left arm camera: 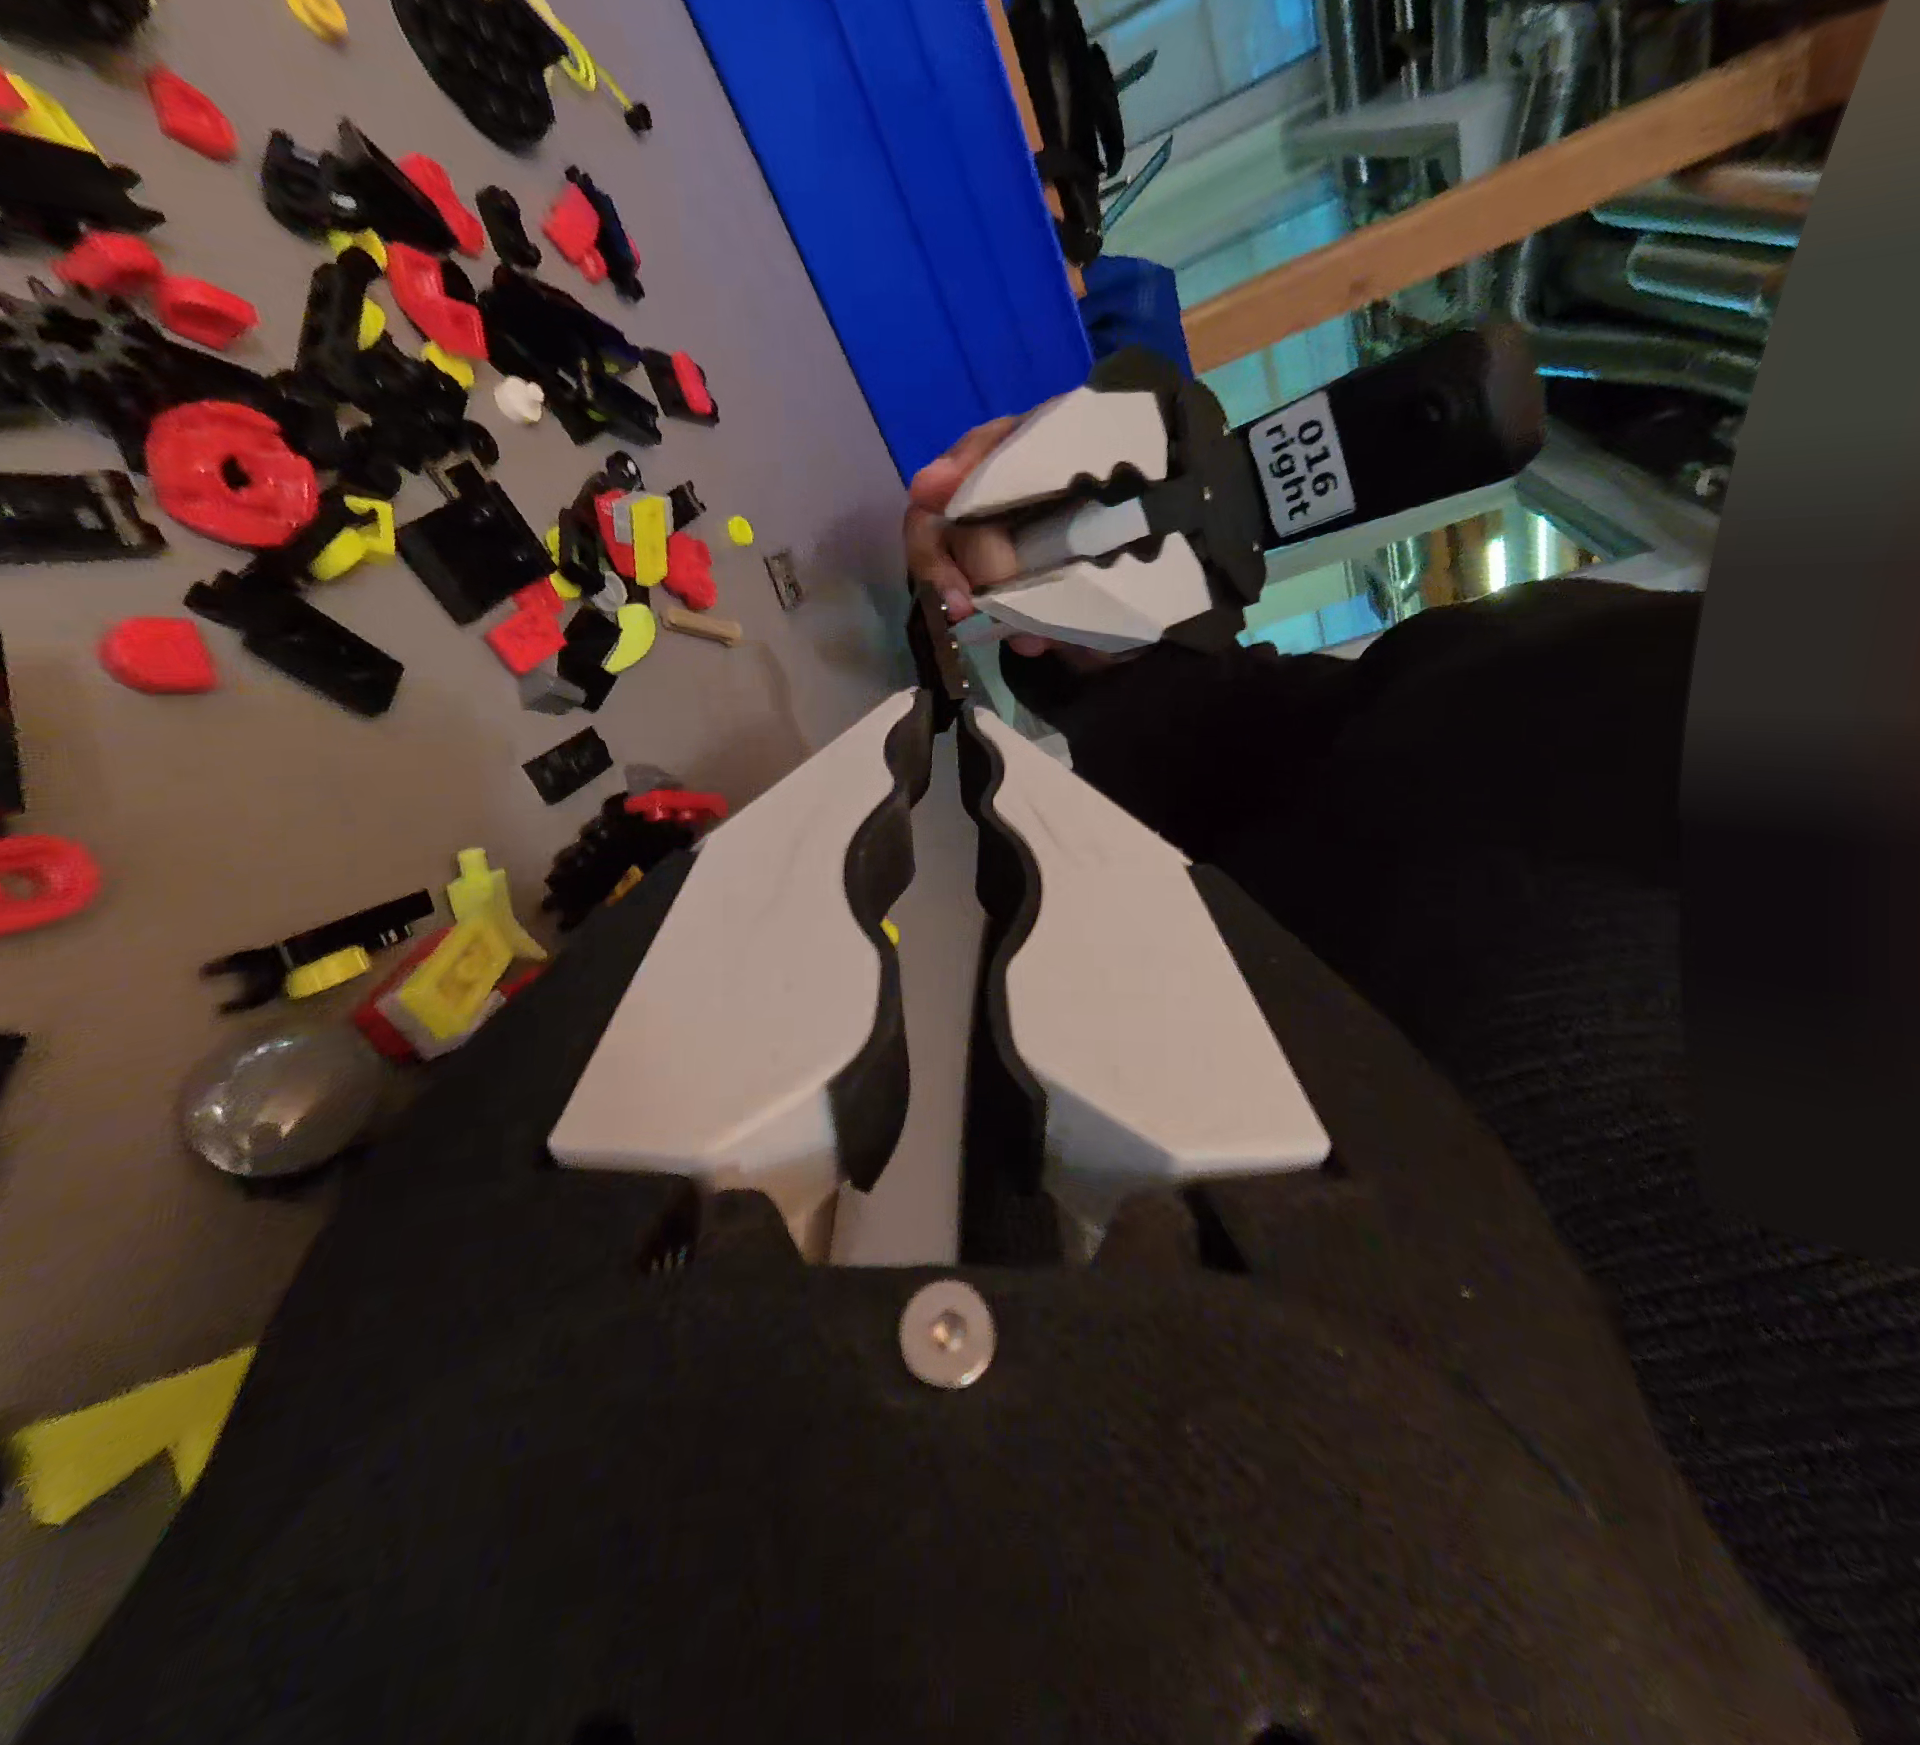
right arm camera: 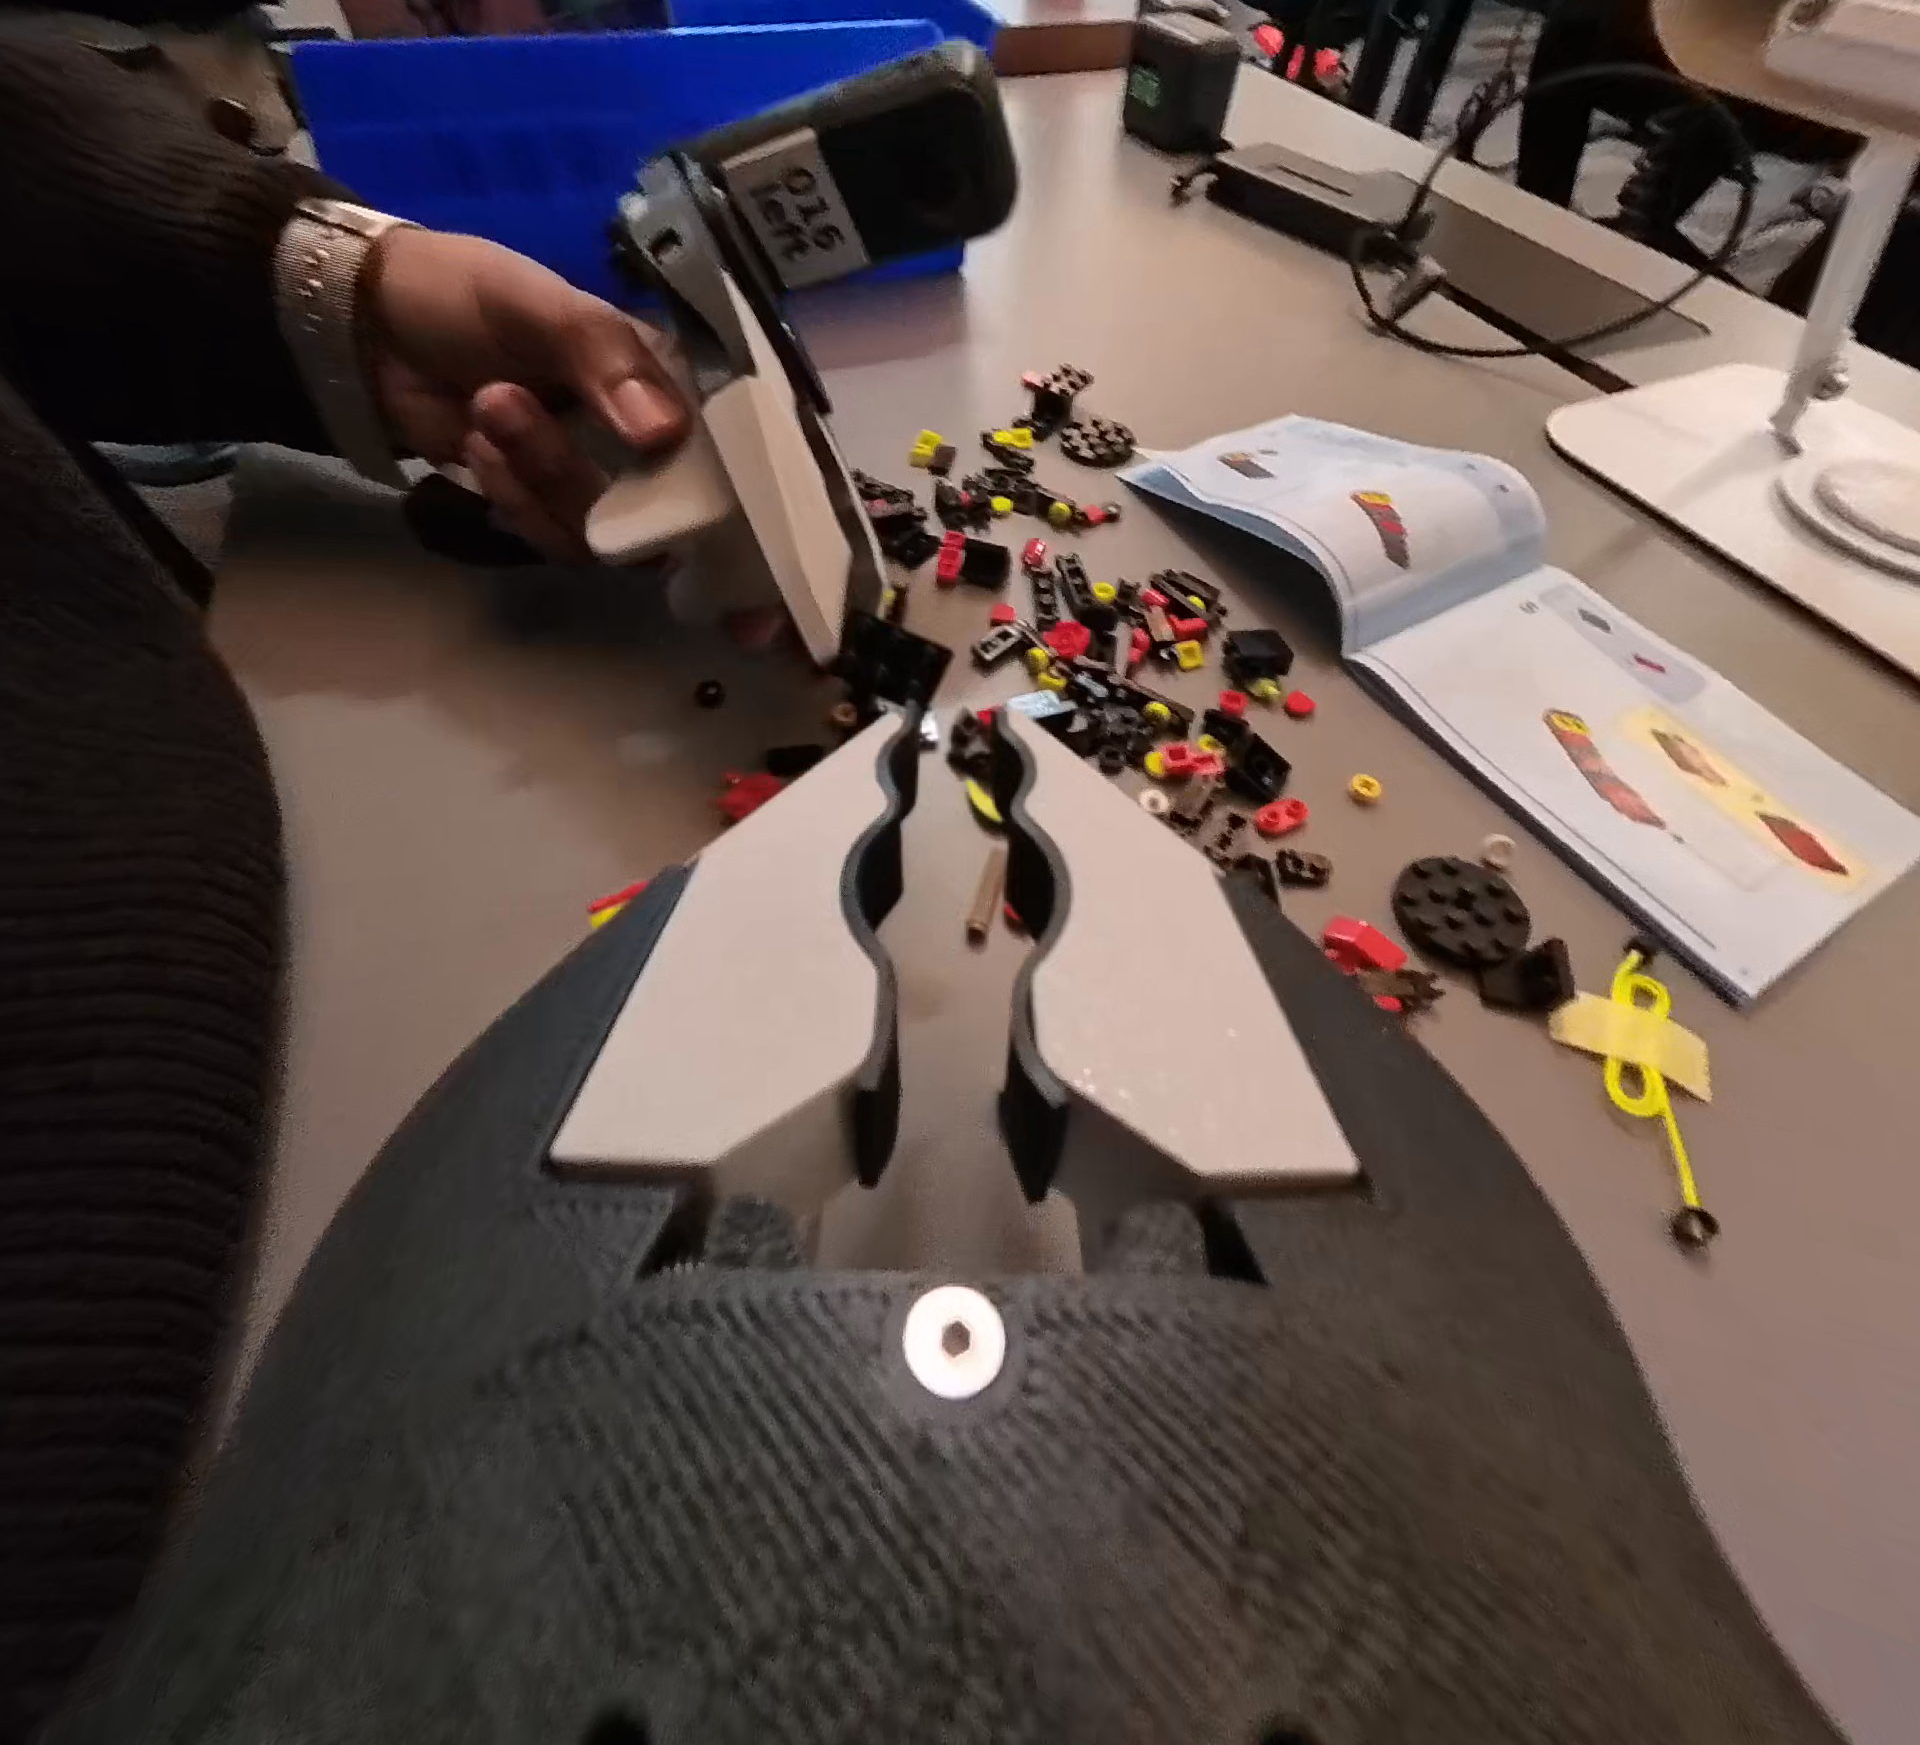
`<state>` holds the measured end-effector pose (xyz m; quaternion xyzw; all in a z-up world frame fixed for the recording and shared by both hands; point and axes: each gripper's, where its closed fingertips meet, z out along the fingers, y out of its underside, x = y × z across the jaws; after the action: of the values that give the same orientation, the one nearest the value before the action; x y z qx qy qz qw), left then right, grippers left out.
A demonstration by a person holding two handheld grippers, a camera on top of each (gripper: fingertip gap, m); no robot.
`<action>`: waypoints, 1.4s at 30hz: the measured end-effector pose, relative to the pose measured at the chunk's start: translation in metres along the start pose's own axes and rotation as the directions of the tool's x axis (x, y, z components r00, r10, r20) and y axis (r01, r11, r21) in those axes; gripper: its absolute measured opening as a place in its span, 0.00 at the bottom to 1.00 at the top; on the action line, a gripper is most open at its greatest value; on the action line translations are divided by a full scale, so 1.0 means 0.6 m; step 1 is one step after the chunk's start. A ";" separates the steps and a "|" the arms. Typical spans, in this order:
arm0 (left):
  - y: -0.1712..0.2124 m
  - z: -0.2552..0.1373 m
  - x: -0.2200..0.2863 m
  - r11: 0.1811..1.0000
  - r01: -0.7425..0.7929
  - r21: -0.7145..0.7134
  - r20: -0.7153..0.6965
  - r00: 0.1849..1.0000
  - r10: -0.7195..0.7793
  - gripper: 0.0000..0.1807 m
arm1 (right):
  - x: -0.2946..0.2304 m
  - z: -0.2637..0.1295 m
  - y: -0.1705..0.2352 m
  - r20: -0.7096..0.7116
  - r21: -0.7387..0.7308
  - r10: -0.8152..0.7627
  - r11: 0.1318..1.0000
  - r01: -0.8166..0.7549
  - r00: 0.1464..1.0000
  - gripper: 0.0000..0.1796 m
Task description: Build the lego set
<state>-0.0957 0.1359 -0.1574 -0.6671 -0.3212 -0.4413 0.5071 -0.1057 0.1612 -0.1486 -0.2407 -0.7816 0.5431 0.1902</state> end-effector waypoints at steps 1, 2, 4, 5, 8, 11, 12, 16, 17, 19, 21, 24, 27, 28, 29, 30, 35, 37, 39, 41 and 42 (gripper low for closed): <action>0.003 0.001 -0.002 1.000 0.002 -0.010 0.001 1.000 -0.002 0.01 | -0.006 0.000 -0.003 0.016 0.009 -0.008 1.000 0.008 1.000 0.06; 0.005 0.002 -0.002 1.000 0.007 -0.016 -0.007 1.000 -0.007 0.01 | -0.011 0.001 -0.004 0.028 0.014 -0.017 1.000 0.017 0.999 0.06; 0.006 0.004 0.000 1.000 0.021 -0.020 -0.023 0.999 -0.022 0.01 | -0.015 0.002 -0.002 0.036 0.009 -0.035 0.999 0.035 0.999 0.07; 0.008 0.005 0.000 0.999 0.024 -0.026 -0.028 0.999 -0.025 0.01 | -0.016 0.003 0.000 0.038 0.003 -0.045 0.999 0.045 0.998 0.07; 0.017 0.011 0.003 0.998 0.021 -0.056 -0.039 0.999 -0.023 0.01 | -0.024 0.005 0.004 0.051 -0.005 -0.078 0.997 0.079 0.996 0.08; 0.027 0.018 0.008 0.996 0.016 -0.089 -0.055 0.998 -0.021 0.01 | -0.033 0.007 0.007 0.059 -0.010 -0.132 0.991 0.132 0.990 0.08; 0.031 0.019 0.008 0.995 0.015 -0.100 -0.056 0.998 -0.021 0.01 | -0.035 0.007 0.009 0.057 -0.014 -0.151 0.988 0.152 0.987 0.07; 0.041 0.023 0.005 0.991 0.017 -0.132 -0.052 0.998 -0.024 0.01 | -0.043 0.011 0.016 0.066 -0.029 -0.200 0.979 0.202 0.978 0.08; 0.042 0.024 0.005 0.991 0.018 -0.135 -0.053 0.998 -0.025 0.01 | -0.045 0.011 0.017 0.072 -0.033 -0.206 0.977 0.209 0.976 0.08; 0.045 0.024 0.004 0.989 0.018 -0.145 -0.048 0.999 -0.025 0.01 | -0.054 0.012 0.019 0.097 -0.032 -0.209 0.976 0.213 0.973 0.10; 0.046 0.023 0.003 0.989 0.023 -0.146 -0.046 0.998 -0.030 0.01 | -0.067 0.011 0.019 0.139 -0.023 -0.202 0.978 0.207 0.969 0.11; 0.043 0.022 0.004 0.990 0.032 -0.138 -0.054 0.998 -0.040 0.01 | -0.069 0.012 0.021 0.147 -0.028 -0.207 0.977 0.214 0.967 0.12; 0.045 0.022 0.002 0.989 0.033 -0.143 -0.049 0.998 -0.041 0.01 | -0.065 0.012 0.023 0.133 -0.035 -0.214 0.975 0.221 0.968 0.14; 0.046 0.022 0.002 0.989 0.034 -0.145 -0.049 0.998 -0.042 0.01 | -0.064 0.012 0.022 0.128 -0.033 -0.215 0.975 0.221 0.968 0.14; 0.047 0.022 0.002 0.988 0.034 -0.149 -0.049 0.998 -0.042 0.01 | -0.063 0.011 0.020 0.125 -0.029 -0.215 0.975 0.220 0.969 0.14; 0.049 0.023 0.002 0.988 0.033 -0.154 -0.048 0.998 -0.041 0.01 | -0.062 0.011 0.019 0.120 -0.026 -0.215 0.975 0.220 0.969 0.15; 0.056 0.026 0.001 0.984 0.027 -0.178 -0.041 0.999 -0.035 0.01 | -0.054 0.012 0.022 0.096 -0.039 -0.221 0.973 0.225 0.971 0.16; 0.058 0.026 0.002 0.983 0.026 -0.182 -0.044 0.998 -0.035 0.01 | -0.054 0.013 0.026 0.096 -0.052 -0.225 0.972 0.230 0.970 0.17; 0.059 0.027 0.003 0.982 0.025 -0.188 -0.045 0.998 -0.034 0.01 | -0.055 0.014 0.028 0.101 -0.056 -0.226 0.971 0.233 0.969 0.17; 0.060 0.027 0.004 0.981 0.023 -0.191 -0.048 0.998 -0.033 0.01 | -0.056 0.014 0.027 0.103 -0.053 -0.222 0.972 0.229 0.969 0.17; 0.060 0.026 0.005 0.981 0.022 -0.191 -0.051 0.998 -0.032 0.01 | -0.055 0.013 0.026 0.104 -0.051 -0.218 0.973 0.224 0.970 0.17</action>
<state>-0.0588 0.1409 -0.1706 -0.6958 -0.2727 -0.4947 0.4436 -0.0806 0.1404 -0.1675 -0.1313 -0.8284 0.5050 0.2036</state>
